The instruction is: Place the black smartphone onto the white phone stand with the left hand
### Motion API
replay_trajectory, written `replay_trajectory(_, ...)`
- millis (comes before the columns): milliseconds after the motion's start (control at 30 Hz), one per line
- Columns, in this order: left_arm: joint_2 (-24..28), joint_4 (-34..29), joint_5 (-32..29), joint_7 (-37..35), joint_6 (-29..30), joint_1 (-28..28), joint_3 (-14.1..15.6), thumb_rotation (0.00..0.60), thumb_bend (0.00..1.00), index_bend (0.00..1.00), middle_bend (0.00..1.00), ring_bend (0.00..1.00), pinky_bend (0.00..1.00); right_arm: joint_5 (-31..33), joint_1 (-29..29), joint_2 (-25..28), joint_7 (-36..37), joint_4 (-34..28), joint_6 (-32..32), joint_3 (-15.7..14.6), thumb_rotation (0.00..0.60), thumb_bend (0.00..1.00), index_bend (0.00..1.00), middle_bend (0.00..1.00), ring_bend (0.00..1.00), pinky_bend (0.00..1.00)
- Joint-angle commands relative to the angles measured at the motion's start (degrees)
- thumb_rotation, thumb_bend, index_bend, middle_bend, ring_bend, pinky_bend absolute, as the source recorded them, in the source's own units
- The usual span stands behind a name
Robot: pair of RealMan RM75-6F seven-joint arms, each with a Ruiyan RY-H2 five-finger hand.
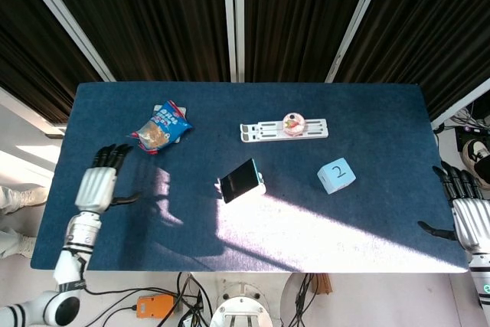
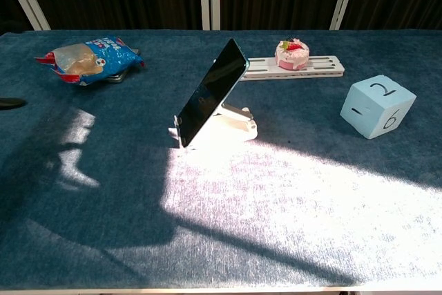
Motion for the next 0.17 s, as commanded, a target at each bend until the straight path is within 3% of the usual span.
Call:
replay_trajectory(33,3.0,1.2,1.61,-0.62,5.33,4.34,2.63,0.6,0.09,0.12,0.09,0.0,0.0,-0.49,0.08,-0.45,-0.38,-0.02,0.29,-0.06,0.6,0.11,0.0,0.0,0.0,0.04)
replay_trajectory(167,5.18,2.11,3.45,-3.37,11.09,9.23,4.54,0.6,0.09,0.12,0.09,0.0,0.0,-1.27,0.01,-0.92,-1.46,-0.65,0.98,-0.17,0.6,0.11,0.0,0.0,0.0,0.04)
